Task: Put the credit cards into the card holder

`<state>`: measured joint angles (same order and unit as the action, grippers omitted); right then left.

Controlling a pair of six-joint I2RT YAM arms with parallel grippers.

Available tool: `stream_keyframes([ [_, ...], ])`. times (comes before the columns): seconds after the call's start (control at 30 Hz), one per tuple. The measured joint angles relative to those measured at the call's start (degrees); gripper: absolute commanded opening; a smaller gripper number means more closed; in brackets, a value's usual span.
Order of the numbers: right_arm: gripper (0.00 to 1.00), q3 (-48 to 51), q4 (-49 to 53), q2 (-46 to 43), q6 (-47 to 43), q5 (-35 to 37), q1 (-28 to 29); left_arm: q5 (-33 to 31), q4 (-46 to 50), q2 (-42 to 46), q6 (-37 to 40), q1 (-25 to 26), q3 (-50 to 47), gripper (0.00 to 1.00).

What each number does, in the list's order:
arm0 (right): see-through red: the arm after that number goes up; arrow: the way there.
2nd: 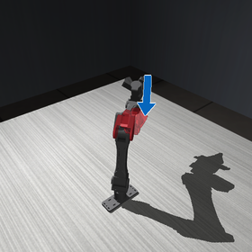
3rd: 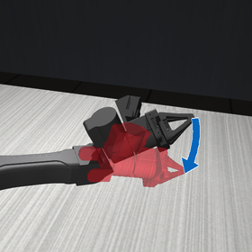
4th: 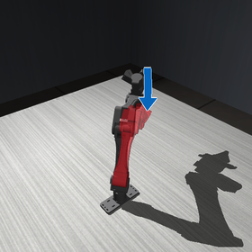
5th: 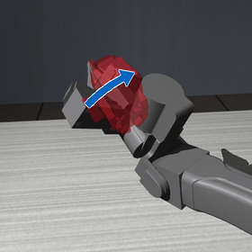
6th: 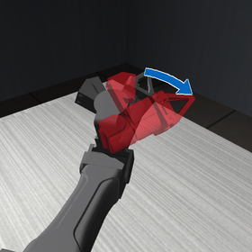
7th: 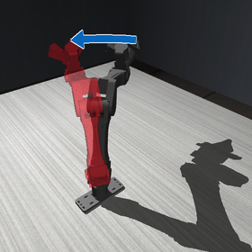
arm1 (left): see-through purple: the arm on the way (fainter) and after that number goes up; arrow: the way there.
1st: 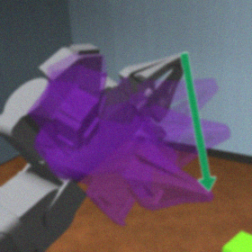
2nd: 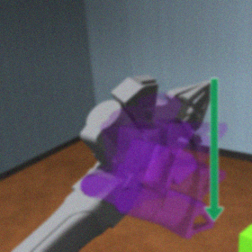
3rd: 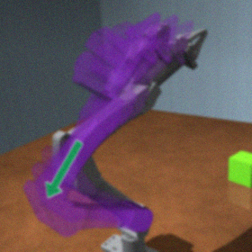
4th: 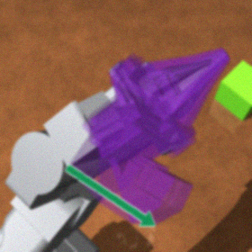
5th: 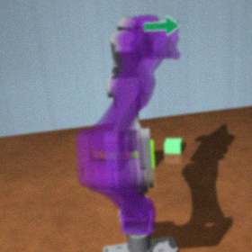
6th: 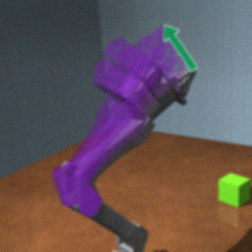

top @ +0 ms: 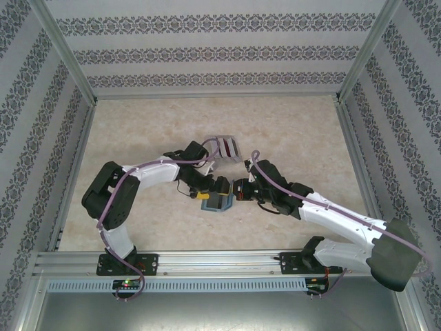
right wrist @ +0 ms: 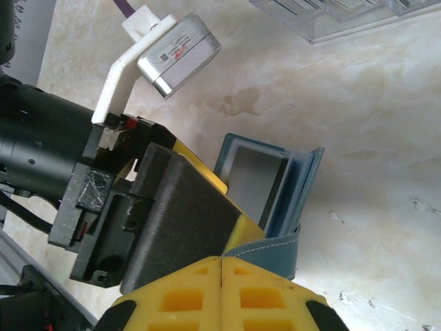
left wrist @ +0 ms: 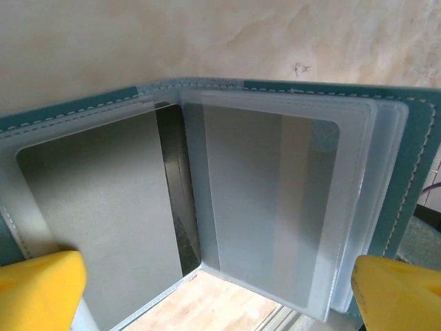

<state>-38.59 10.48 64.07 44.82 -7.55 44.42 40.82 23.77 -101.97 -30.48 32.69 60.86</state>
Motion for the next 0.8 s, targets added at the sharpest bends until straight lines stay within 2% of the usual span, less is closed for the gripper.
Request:
stream_keyframes([
  [0.1, 0.00, -0.3, 0.0, 0.2, 0.0, 0.0, 0.0, -2.0, 0.2, 0.0, 0.0, 0.0, 0.3, 0.96],
  [0.33, 0.00, -0.3, 0.2, 0.2, 0.0, 0.3, 0.0, -8.9, 4.0, 0.0, 1.3, 0.0, 2.0, 0.70],
  [0.53, 0.01, -0.3, 2.0, -0.8, -0.2, 1.8, -0.1, -13.9, 7.0, 0.2, 2.3, -0.2, 2.0, 0.64],
  [0.6, 0.25, -0.1, 2.0, -1.2, -0.3, 2.1, -0.6, -15.6, 7.6, 0.4, 2.6, -0.2, 2.0, 0.58],
  [0.7, 0.31, 0.7, 3.4, -0.9, -0.4, 2.4, -2.7, -16.0, 8.1, 0.4, 2.9, -0.2, 2.0, 0.50],
  [0.8, 0.39, 0.6, 7.2, 0.2, -0.9, 2.9, -4.8, -15.1, 7.8, 0.4, 2.8, -0.2, 1.5, 0.49],
])
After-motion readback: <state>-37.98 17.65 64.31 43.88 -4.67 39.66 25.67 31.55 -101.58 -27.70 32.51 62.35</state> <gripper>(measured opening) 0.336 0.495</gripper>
